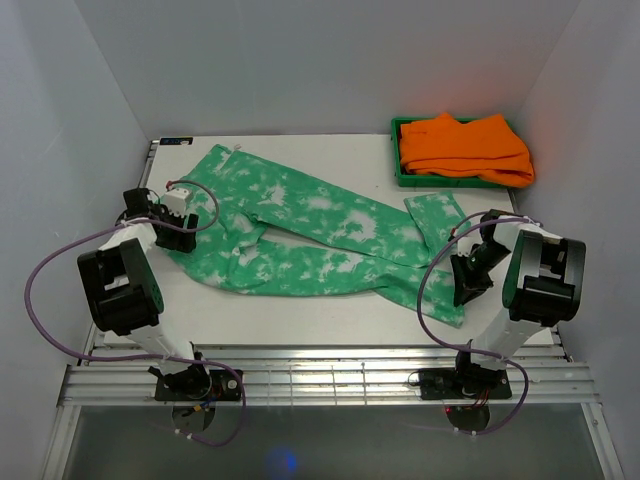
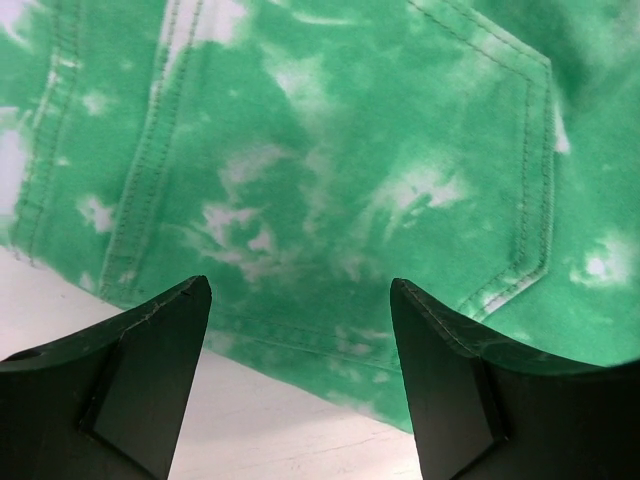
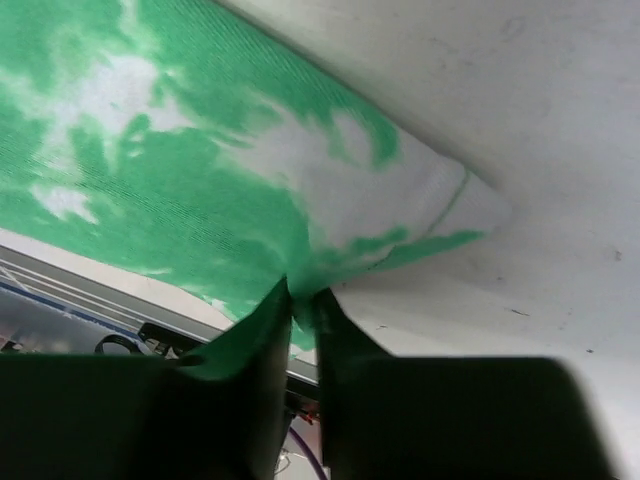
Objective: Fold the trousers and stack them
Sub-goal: Flatten the trousers out
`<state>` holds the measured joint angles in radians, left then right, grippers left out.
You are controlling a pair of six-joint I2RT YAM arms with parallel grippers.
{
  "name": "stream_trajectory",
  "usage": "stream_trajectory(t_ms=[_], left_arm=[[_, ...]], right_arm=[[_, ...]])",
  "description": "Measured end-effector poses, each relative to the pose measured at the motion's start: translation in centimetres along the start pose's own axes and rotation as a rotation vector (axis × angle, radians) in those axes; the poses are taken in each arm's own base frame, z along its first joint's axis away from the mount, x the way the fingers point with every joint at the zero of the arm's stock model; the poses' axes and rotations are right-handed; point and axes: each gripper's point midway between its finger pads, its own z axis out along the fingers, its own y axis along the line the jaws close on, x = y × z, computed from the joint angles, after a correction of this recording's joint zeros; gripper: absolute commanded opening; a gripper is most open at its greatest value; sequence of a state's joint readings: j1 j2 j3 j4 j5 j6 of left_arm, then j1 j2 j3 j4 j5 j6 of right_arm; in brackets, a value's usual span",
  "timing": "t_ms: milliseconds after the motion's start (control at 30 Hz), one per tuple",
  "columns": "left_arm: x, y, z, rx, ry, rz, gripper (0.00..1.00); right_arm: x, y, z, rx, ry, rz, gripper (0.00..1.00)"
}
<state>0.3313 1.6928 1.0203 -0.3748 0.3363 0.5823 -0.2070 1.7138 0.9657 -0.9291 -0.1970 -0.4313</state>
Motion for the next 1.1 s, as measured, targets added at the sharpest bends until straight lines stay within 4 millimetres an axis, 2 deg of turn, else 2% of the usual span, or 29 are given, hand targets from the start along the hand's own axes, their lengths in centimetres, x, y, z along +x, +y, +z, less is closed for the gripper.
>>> stream_trajectory(t_ms=[33,233,300,400,567,700,733,767,867,933,1100], left_arm=[[-0.1,0.2,0.0,-0.006,-0.005,-0.002,0.84],[0.1,1.2,-0.3,-0.024,-0.011,-0.011,0.85],[0.4,1.6,-0.5,-0.026,-0.001,-0.007,0.85],[0.6,2.8,-0.6,-0.028,0.019,0.004,0.84],[2.1,4.3,1.2,-0.008,0.080,-0.004,0.77],[2.0,4.6,1.4,0.001,0.092,-0.002,0.65],[1.8,4.5,1.5,0.004,0.093,0.000,0.66],[1.7,4.5,1.6,0.008,0.090,0.003,0.71],[1.7,4.6,1.4,0.020,0.076,-0.004,0.81],[1.8,4.3,1.1,0.052,0.070,-0.027,0.83],[1.8,5.8,-1.3,0.088,0.043,-0.046,0.87]], right_arm=[[0.1,0.1,0.2,-0.002,0.006,0.004,0.08],[0.1,-0.4,-0.1,0.031,0.000,-0.021,0.08],[-0.4,-1.5,-0.7,0.073,-0.031,-0.059,0.08],[-1.6,-4.0,-2.7,0.164,-0.091,-0.121,0.08],[-3.1,-7.4,-6.6,0.326,-0.157,-0.238,0.08],[-3.1,-8.1,-6.7,0.345,-0.129,-0.314,0.08],[-3.1,-8.2,-6.5,0.344,-0.121,-0.325,0.08],[-3.1,-8.4,-6.3,0.340,-0.110,-0.334,0.08],[-3.1,-8.8,-5.9,0.336,-0.092,-0.353,0.08],[-3.1,-9.0,-6.0,0.342,-0.089,-0.365,0.08],[-2.8,-9.8,-6.4,0.354,-0.087,-0.380,0.08]])
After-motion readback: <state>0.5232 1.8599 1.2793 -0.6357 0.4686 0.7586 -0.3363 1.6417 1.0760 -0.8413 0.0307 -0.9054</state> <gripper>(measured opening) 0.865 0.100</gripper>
